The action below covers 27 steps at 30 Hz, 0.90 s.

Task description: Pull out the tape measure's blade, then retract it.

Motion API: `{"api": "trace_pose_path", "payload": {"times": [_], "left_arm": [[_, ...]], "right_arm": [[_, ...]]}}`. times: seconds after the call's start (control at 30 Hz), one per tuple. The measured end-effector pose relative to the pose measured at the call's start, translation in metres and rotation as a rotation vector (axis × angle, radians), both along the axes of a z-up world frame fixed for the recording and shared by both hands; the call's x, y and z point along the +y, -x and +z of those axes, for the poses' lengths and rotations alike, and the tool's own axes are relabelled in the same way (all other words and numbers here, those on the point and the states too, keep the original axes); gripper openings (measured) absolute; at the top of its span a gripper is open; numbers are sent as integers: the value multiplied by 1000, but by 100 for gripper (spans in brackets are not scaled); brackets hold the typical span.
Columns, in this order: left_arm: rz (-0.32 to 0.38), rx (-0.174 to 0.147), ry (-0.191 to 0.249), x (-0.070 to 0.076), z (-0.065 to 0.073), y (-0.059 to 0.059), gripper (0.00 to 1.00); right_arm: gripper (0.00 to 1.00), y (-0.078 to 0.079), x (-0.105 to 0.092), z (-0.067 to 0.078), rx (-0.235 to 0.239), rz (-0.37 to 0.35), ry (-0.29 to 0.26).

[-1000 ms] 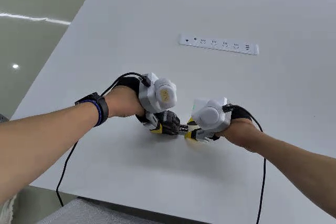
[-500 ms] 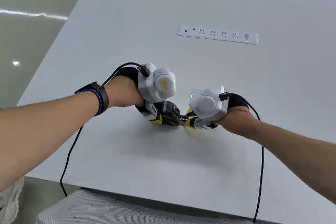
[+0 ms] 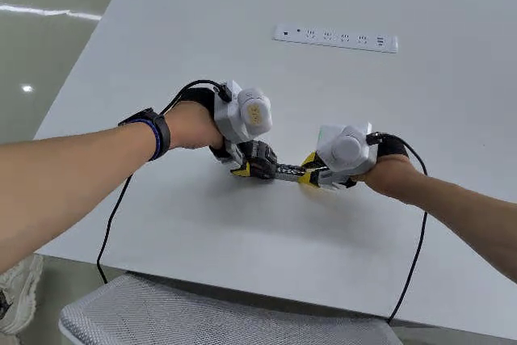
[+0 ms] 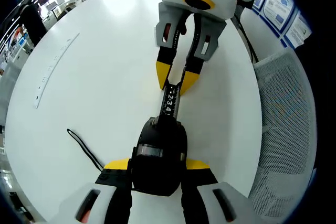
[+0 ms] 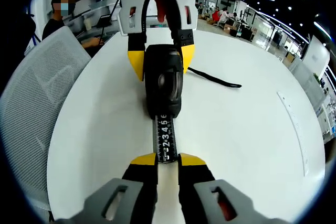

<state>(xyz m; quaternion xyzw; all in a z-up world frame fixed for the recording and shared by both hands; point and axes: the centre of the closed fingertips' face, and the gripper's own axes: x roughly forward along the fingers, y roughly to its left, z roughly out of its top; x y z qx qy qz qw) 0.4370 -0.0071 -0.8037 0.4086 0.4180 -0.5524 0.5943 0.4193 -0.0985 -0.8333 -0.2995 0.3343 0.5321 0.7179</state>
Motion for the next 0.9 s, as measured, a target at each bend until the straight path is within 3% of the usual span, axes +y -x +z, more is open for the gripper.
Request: {"api": "trace_pose_path", "payload": {"times": [0.9], "left_arm": [[5,3,-12,0,2,2,33]], "right_arm": [[13,13,-49,5,-15,-37,42]]}}
